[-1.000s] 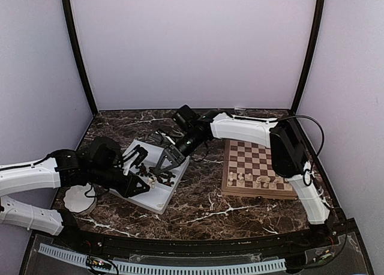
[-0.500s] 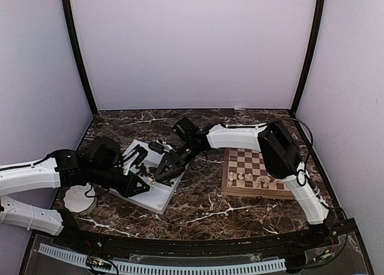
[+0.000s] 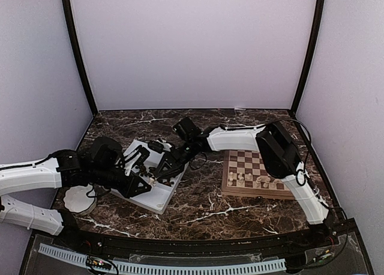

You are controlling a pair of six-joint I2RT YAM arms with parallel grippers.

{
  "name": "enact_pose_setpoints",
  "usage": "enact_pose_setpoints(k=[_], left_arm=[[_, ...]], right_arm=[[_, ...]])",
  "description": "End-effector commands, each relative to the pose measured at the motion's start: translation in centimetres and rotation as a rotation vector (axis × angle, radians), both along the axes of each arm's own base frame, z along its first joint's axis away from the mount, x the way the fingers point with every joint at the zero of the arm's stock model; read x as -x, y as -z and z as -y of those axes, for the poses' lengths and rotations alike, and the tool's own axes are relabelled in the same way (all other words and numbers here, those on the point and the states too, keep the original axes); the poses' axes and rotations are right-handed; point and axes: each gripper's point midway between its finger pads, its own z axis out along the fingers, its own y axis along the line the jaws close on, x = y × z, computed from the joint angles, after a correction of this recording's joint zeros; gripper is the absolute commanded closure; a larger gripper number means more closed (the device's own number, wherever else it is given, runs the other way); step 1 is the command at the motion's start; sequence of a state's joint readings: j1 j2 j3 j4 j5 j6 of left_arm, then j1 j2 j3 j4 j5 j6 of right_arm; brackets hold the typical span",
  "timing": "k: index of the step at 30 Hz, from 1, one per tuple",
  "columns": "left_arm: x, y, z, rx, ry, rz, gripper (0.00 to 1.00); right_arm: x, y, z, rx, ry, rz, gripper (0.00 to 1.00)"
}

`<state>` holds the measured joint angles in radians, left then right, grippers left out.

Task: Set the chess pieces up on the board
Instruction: Pass from the left arm to the right, then place the pawn at f2.

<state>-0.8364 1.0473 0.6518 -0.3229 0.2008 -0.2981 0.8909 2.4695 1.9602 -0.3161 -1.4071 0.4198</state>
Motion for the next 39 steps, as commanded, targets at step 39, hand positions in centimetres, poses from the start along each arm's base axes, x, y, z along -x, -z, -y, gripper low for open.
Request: enact_pose_setpoints(k=[39], left_arm=[[-2.3,2.4,-8.8,-0.279,-0.466,-0.093,0.92]], right_arm=[[0.1,5.1,0.0,0.254,-0.039,0.850,1.00]])
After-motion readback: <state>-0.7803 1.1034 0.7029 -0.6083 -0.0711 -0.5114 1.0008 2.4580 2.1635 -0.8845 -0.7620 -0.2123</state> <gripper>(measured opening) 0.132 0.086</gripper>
